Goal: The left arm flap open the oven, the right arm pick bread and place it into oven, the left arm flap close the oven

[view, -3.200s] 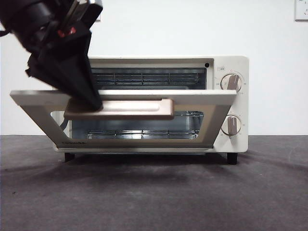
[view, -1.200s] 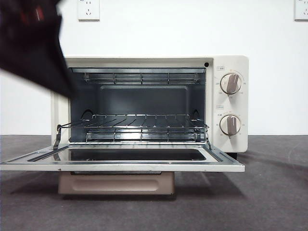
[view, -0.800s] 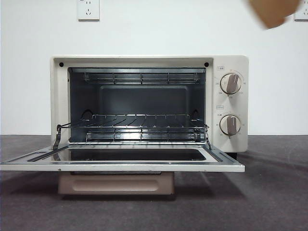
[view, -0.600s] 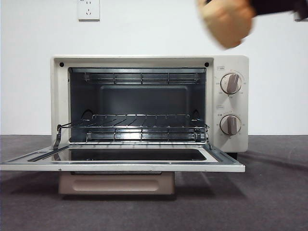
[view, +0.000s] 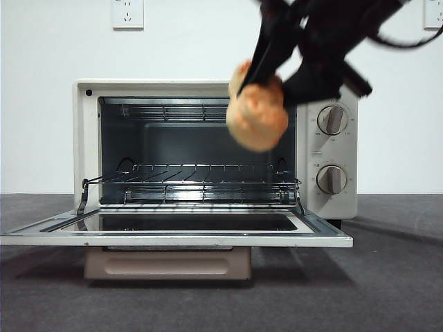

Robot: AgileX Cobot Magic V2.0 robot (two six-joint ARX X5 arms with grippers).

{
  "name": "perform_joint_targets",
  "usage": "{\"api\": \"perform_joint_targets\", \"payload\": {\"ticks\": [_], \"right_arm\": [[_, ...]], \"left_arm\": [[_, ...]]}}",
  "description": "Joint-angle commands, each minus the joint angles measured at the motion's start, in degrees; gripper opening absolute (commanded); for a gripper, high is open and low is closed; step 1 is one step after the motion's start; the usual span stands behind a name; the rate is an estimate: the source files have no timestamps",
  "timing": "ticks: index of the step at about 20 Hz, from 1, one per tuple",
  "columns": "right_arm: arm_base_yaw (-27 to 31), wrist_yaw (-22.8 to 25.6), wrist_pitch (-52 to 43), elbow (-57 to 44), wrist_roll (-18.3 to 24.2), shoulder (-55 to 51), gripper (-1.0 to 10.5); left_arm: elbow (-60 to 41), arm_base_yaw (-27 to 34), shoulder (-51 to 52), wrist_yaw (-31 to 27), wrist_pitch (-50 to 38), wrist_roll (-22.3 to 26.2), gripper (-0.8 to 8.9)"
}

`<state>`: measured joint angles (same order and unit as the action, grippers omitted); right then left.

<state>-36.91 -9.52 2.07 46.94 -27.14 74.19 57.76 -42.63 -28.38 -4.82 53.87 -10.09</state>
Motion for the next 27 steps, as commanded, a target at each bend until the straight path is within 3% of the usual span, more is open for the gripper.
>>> {"api": "perform_joint_targets", "payload": {"ticks": [1,18,27], "right_arm": [[-0.4,2.4,-3.5,1.0,-1.2,3.3,1.3],[-0.4,12.9,-18.8,1.8,-5.9,13.3,1.3],[-0.5,14.3,-19.6,1.8,-7.0,15.3,1.8]], "left_arm": [[1.1,-0.5,-0.1,-0.3,-0.5,-0.5,0.16],[1.1,-0.5,-0.1,-0.3,1.2,-0.5,0.16],[1.1,-0.5,-0.1,-0.3,1.8,-0.5,0.16]]}}
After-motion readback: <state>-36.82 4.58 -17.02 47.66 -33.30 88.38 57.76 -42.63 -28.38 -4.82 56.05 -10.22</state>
